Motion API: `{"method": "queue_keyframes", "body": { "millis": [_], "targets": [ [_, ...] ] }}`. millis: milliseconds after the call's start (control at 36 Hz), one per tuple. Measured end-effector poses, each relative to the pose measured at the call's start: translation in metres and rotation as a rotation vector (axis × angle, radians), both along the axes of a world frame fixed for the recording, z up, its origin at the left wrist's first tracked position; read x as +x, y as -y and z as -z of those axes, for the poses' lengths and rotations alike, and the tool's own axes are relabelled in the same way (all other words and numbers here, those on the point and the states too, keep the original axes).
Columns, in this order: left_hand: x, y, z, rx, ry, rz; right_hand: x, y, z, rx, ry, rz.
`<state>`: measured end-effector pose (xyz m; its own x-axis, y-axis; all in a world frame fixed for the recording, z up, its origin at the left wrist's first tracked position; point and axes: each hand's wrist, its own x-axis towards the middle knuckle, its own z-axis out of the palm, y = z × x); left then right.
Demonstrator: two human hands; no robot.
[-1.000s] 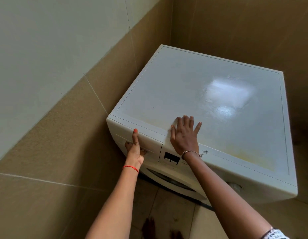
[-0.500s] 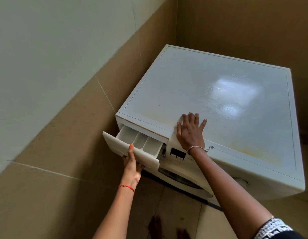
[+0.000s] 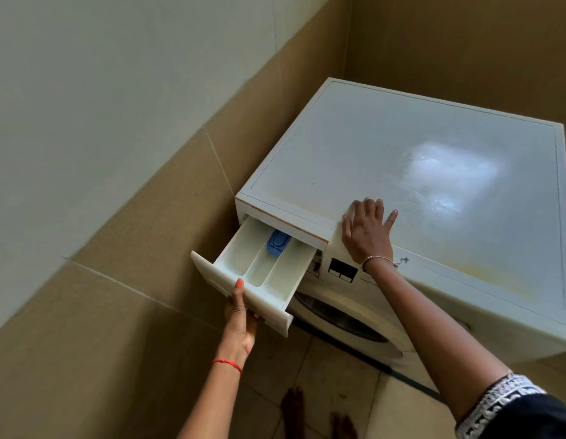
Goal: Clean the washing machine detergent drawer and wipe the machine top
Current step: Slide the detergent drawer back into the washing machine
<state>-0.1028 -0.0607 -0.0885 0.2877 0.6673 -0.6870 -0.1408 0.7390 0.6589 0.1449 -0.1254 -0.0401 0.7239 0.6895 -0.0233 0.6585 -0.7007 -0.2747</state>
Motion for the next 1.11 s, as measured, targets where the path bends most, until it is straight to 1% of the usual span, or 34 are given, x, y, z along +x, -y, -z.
{"method": "queue_keyframes", "body": {
  "millis": [222,389,583,833,972,1111],
  "targets": [
    [0.002,0.007,-0.004,-0.05,0.106,-0.032,0.0,0.0,0.001,-0.035,0.005,-0.018],
    [0.033,0.002,-0.008,-0.056,0.125,-0.043,0.0,0.001,-0.001,-0.056,-0.007,-0.028],
    [0.077,-0.018,-0.005,-0.046,0.126,-0.035,0.001,0.001,-0.002,-0.058,-0.019,-0.035],
    [0.129,-0.033,-0.007,-0.068,0.062,-0.049,0.001,-0.001,-0.004,-0.064,-0.052,-0.029],
    [0.143,-0.036,-0.008,-0.056,0.018,-0.078,0.001,-0.002,-0.001,-0.075,-0.054,-0.022],
    [0.148,-0.034,-0.011,-0.048,0.035,-0.103,0.002,-0.003,0.002,-0.086,-0.056,-0.019]
  ]
}}
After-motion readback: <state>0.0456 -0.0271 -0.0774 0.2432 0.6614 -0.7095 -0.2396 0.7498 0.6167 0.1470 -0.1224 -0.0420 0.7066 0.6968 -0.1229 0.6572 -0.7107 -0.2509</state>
